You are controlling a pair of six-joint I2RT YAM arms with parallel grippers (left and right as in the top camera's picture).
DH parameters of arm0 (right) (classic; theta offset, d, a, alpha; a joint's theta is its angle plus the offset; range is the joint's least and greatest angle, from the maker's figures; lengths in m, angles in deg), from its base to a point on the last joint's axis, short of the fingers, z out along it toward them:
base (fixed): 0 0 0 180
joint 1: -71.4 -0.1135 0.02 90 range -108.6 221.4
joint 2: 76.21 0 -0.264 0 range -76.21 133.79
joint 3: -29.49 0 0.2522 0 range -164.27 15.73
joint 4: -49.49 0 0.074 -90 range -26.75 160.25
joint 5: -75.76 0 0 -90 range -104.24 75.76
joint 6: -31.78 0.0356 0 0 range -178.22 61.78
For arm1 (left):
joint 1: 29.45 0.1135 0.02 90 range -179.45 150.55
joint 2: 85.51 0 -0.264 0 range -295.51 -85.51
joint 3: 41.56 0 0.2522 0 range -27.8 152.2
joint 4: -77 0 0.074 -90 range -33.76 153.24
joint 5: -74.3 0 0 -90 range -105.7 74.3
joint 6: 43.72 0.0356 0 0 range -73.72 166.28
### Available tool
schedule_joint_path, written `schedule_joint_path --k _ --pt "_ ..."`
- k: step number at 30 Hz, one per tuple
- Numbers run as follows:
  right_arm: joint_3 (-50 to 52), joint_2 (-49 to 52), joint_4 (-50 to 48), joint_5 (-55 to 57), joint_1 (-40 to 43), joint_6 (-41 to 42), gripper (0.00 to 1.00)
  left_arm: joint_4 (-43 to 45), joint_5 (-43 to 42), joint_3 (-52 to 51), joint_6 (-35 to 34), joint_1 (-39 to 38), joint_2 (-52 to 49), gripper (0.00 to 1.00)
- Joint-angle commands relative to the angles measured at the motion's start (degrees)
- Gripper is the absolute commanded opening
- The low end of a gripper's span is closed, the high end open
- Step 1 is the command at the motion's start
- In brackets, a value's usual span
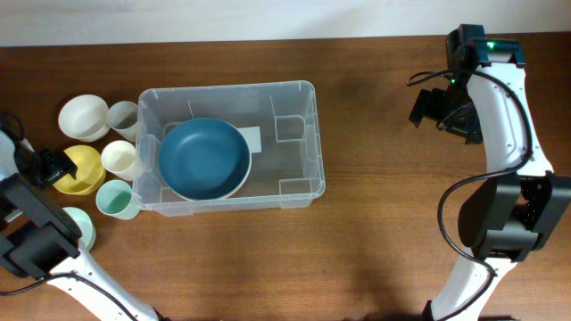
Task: Pack container
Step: 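Grip the yellow bowl rim with the left gripper and lift it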
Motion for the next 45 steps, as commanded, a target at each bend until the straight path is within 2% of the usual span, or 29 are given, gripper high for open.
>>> schedule_joint_path --k 1,2,3,4,7,10,17,21,24,30,34,35,38,39,42,45 --pt "-0.1 -0.3 0.0 0.1 0.1 0.1 0.99 0.5 -0.4 0.9 1.2 0.0 -0.8 0.89" --pt "-0.1 -0.3 0.0 0.1 0.1 0.1 0.99 0.5 -0.7 0.9 1.2 0.0 -0.8 0.68" --pt "-0.1 -0.3 0.0 0.1 0.1 0.1 0.99 0.5 -0.9 0.9 1.1 0.0 -0.8 0.54" --pt "-0.1 -0.3 0.0 0.1 0.1 0.1 0.99 0.5 -1.1 0.9 1.1 0.0 -0.9 0.43" --pt "-0.1 -0.3 0.0 0.1 0.1 0.1 0.99 0.6 -1.4 0.9 1.1 0.0 -1.0 0.20" --pt "-0.1 -0.3 0.0 0.1 0.1 0.1 0.99 0.6 -1.5 0.9 1.1 0.0 -1.0 0.02" --pt "-0.1 -0.3 0.0 0.1 0.1 0.1 0.99 -0.8 -1.5 1.9 1.1 0.6 -1.0 0.01" --pt "-0.1 -0.3 0.0 0.1 0.1 0.1 0.99 -4.1 -1.5 6.2 -3.3 2.4 -0.9 0.01" --pt "-0.1 -0.3 0.0 0.1 0.1 0.1 0.99 -7.7 -1.5 12.1 -7.5 4.6 -0.9 0.01" --pt "-0.1 -0.3 0.0 0.1 0.1 0.1 0.99 -19.8 -2.1 31.2 -15.6 8.5 -0.9 0.01" --pt "-0.1 -0.3 0.0 0.1 0.1 0.1 0.99 -24.9 -10.4 43.1 -15.6 8.1 -0.9 0.01" --pt "-0.1 -0.3 0.0 0.1 0.1 0.1 0.99 -26.4 -16.3 48.9 -13.0 6.8 -0.9 0.01" --pt "-0.1 -0.3 0.0 0.1 0.1 0.1 0.99 -28.1 -22.8 57.4 -9.9 2.9 -0.9 0.01" --pt "-0.1 -0.3 0.0 0.1 0.1 0.1 0.99 -28.6 -24.2 62.3 -8.6 -0.9 -0.9 0.01" --pt "-0.1 -0.3 0.0 0.1 0.1 0.1 0.99 -28.6 -24.5 68.0 -6.4 -8.6 -0.9 0.01" --pt "-0.1 -0.3 0.0 0.1 0.1 0.1 0.99 -27.4 -24.0 68.1 -4.1 -17.7 -0.4 0.01"
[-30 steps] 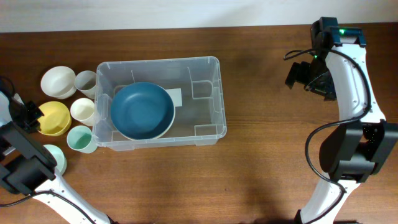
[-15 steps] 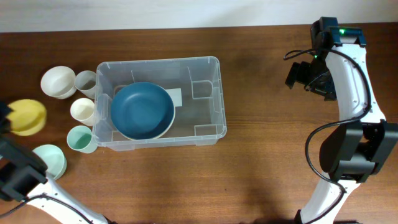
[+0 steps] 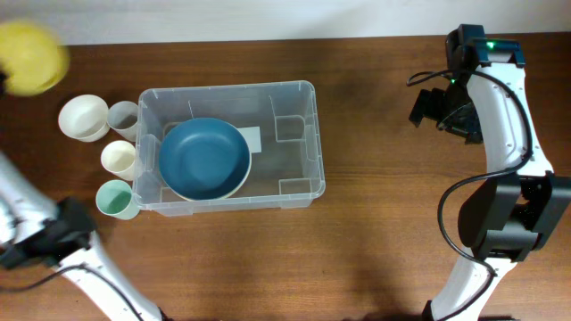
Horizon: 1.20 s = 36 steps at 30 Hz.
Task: Pack container
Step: 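Grip the yellow bowl rim with the left gripper and lift it, then lower the yellow bowl into the bin's right side and release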
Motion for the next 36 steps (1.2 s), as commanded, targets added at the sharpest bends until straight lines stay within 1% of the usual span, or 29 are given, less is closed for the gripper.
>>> schedule_joint_path --k 1,4,9,14,17,22,31,36 --pt "-0.1 -0.3 0.0 0.1 0.1 0.1 0.99 0.7 -3.1 1.2 4.9 -11.7 0.6 0.01" --pt "-0.1 -0.3 0.0 0.1 0.1 0.1 0.99 1.3 1.1 -0.2 5.0 -21.1 -0.3 0.01" --pt "-0.1 -0.3 0.0 0.1 0.1 0.1 0.99 1.6 7.0 -3.5 5.0 -33.6 -3.6 0.01" --pt "-0.1 -0.3 0.0 0.1 0.1 0.1 0.99 0.9 7.7 -5.0 5.0 -41.8 -8.0 0.01" --pt "-0.1 -0.3 0.0 0.1 0.1 0.1 0.99 -0.1 7.6 -5.0 5.0 -44.5 -10.6 0.01" --pt "-0.1 -0.3 0.0 0.1 0.1 0.1 0.99 -0.7 7.5 -5.2 4.6 -46.9 -13.9 0.01" --pt "-0.1 -0.3 0.0 0.1 0.1 0.1 0.99 -0.8 7.5 -5.6 4.6 -47.1 -17.0 0.01" --pt "-0.1 -0.3 0.0 0.1 0.1 0.1 0.99 -0.8 7.5 -9.5 4.6 -47.2 -17.7 0.01"
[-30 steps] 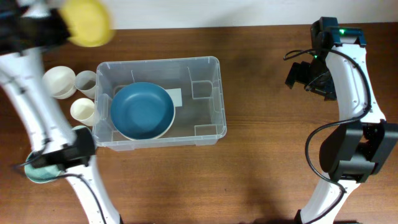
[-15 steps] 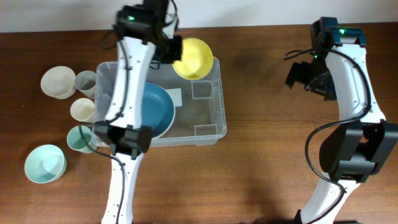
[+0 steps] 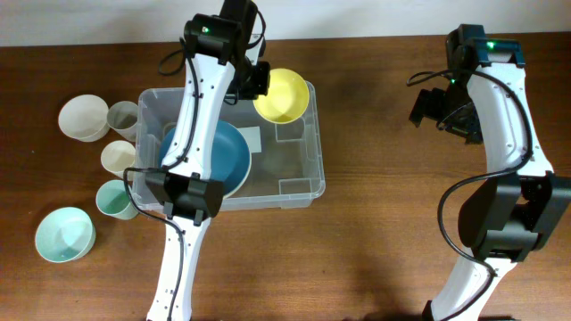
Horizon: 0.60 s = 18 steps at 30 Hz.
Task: Pack container
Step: 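Lower the yellow bowl into the bin's right side and release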
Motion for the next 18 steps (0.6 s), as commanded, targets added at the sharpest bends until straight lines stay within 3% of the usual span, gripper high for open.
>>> schedule_joint_path --k 1,13,18 --pt "-0.1 -0.3 0.0 0.1 0.1 0.1 0.99 -0.1 0.5 -3.9 0.5 -0.1 -1.5 0.01" --pt "-0.1 -0.3 0.0 0.1 0.1 0.1 0.99 1.4 0.5 -13.6 0.5 -0.2 -1.5 0.02" --pt "-0.1 -0.3 0.0 0.1 0.1 0.1 0.99 3.4 0.5 -15.2 0.5 -0.1 -1.5 0.12"
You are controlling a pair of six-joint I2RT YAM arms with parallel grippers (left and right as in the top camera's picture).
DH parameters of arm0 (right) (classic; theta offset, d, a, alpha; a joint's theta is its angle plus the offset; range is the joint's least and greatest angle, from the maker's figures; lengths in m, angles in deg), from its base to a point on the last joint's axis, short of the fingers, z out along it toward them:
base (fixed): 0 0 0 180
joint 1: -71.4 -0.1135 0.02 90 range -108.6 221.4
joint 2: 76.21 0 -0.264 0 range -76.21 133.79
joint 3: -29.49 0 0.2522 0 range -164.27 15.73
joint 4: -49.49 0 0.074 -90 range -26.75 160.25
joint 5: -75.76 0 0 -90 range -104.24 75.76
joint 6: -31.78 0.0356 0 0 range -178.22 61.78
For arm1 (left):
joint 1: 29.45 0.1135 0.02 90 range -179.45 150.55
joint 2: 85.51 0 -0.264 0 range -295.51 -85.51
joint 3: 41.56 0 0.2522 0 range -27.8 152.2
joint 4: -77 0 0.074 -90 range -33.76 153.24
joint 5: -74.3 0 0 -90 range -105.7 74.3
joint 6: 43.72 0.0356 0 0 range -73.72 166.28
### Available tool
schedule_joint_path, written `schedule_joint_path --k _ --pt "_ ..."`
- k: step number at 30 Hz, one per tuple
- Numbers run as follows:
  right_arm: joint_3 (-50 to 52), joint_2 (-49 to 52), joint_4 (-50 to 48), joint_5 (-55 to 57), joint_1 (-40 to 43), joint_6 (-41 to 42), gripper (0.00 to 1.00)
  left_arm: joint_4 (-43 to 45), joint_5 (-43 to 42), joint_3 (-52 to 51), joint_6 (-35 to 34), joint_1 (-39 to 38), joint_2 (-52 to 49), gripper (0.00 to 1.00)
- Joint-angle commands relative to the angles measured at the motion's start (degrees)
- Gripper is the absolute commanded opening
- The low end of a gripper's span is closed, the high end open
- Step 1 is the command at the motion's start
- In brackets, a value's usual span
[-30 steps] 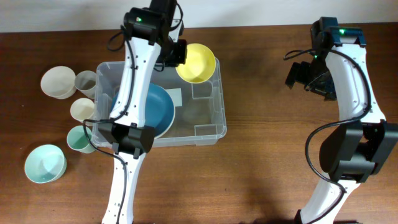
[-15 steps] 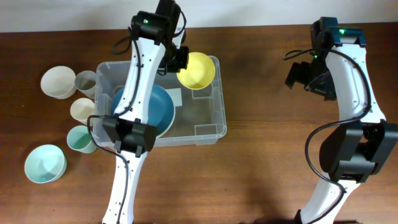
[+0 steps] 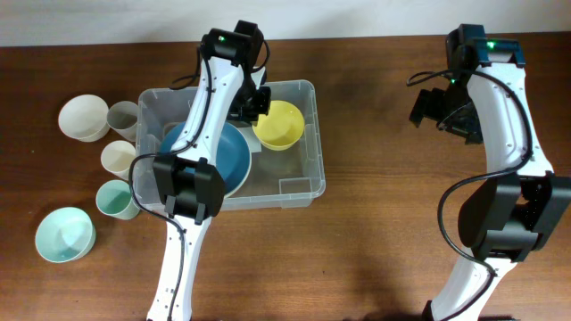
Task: Pack container
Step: 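Lower the yellow bowl into the bin's right side and release, then move the left gripper back to the white bowl and grip its rim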
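Note:
A clear plastic container (image 3: 303, 187) stands left of centre, with a large blue bowl (image 3: 205, 159) in its left half. A yellow bowl (image 3: 280, 125) hangs over the container's right half, near the far wall. My left gripper (image 3: 253, 108) is shut on the yellow bowl's left rim. My right gripper (image 3: 426, 107) hovers far off at the right over bare table; its jaws are too small to read.
Left of the container stand a white bowl (image 3: 82, 118), a grey cup (image 3: 121, 116), a cream cup (image 3: 119, 159) and a mint cup (image 3: 114, 198). A mint bowl (image 3: 64, 235) sits nearer the front left. The left arm crosses over the container.
My left gripper has moved the yellow bowl from the container's far right corner rim down and inward over its right half. The right arm has not moved.
The left gripper was at the table's left edge beside the yellow bowl among the cups. Then the yellow bowl was up at the far left corner. Later it hung at the container's far right rim, and now it is over the container's right half.

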Motion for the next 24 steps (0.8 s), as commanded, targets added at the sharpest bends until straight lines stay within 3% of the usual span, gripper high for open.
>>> schedule_joint_path --k 1,3,5,12,20,24 --pt "-0.1 -0.3 0.0 0.1 0.1 0.1 0.99 0.8 0.2 -0.8 0.6 -0.1 -0.4 0.22" --pt "-0.1 -0.3 0.0 0.1 0.1 0.1 0.99 1.5 0.2 -0.8 0.6 -0.1 -0.4 0.38" --pt "-0.1 -0.3 0.0 0.1 0.1 0.1 0.99 2.1 0.2 -0.8 0.6 -0.1 -0.4 0.44" --pt "-0.1 -0.3 0.0 0.1 0.1 0.1 0.99 0.4 0.2 2.3 1.3 -0.1 -0.2 0.45" --pt "-0.1 -0.3 0.0 0.1 0.1 0.1 0.99 -2.3 1.6 18.0 4.2 0.0 6.0 0.53" --pt "-0.1 -0.3 0.0 0.1 0.1 0.1 0.99 -2.9 14.3 22.7 2.3 2.3 11.9 0.77"
